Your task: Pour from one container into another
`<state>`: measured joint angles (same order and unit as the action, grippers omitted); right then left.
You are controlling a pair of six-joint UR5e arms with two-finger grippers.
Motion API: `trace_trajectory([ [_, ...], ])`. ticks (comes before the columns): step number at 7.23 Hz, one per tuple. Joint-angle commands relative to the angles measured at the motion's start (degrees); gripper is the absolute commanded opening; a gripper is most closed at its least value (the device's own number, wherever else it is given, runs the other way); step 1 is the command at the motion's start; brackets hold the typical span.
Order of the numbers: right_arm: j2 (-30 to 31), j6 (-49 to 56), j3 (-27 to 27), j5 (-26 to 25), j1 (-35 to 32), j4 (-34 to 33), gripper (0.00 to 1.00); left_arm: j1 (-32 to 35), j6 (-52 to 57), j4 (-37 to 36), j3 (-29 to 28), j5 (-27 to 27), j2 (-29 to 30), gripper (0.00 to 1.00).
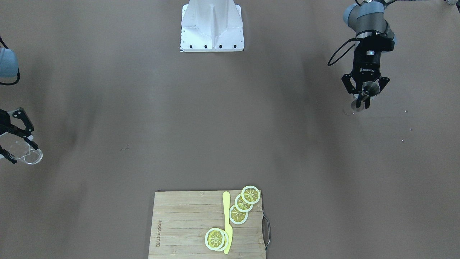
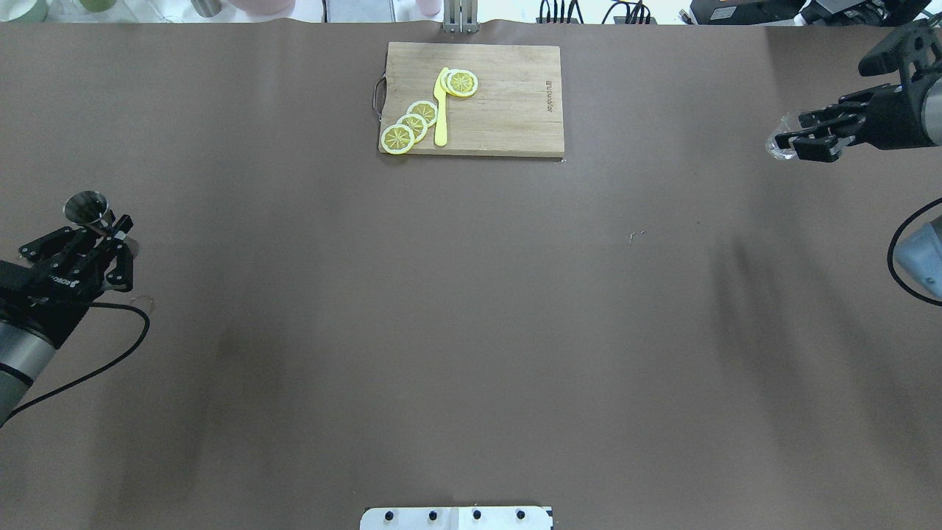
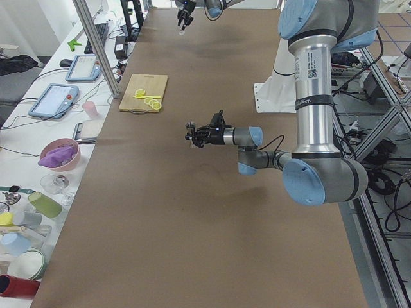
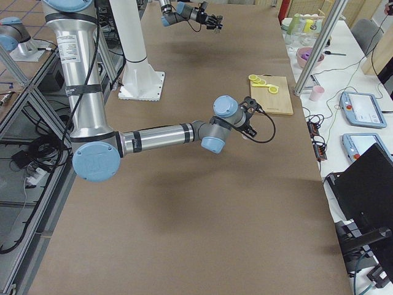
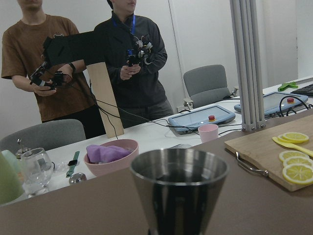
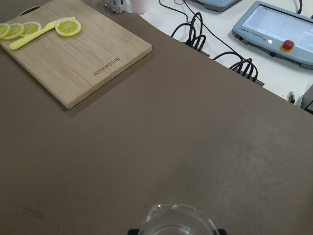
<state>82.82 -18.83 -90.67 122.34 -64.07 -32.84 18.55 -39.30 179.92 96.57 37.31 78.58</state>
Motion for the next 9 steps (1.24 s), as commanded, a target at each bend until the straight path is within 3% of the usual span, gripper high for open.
trace_trajectory([
  [1,0.24,-1.11,0.66,-4.63,3.76,1.02,0.00,-4.73,-6.81,3.32,-0.41,-5.29,-5.87,0.00],
  [3,0.24,-2.61,3.37,-7.54,6.49,4.95,0.00,-8.86,-17.76,3.24,-1.29,-12.14,-8.17,0.00],
  [5,-0.64,-4.28,7.07,-8.78,9.30,9.10,0.00,-9.49,-21.00,2.98,-5.23,-16.46,-8.09,0.00],
  [8,-0.99,-6.92,7.08,-10.80,12.30,9.46,0.00,-8.36,-18.73,2.45,-5.34,-15.95,-7.39,0.00],
  [9,-0.99,-7.01,7.08,-10.89,12.65,9.46,0.00,-5.39,-17.41,1.41,-5.25,-13.34,-6.08,0.00],
])
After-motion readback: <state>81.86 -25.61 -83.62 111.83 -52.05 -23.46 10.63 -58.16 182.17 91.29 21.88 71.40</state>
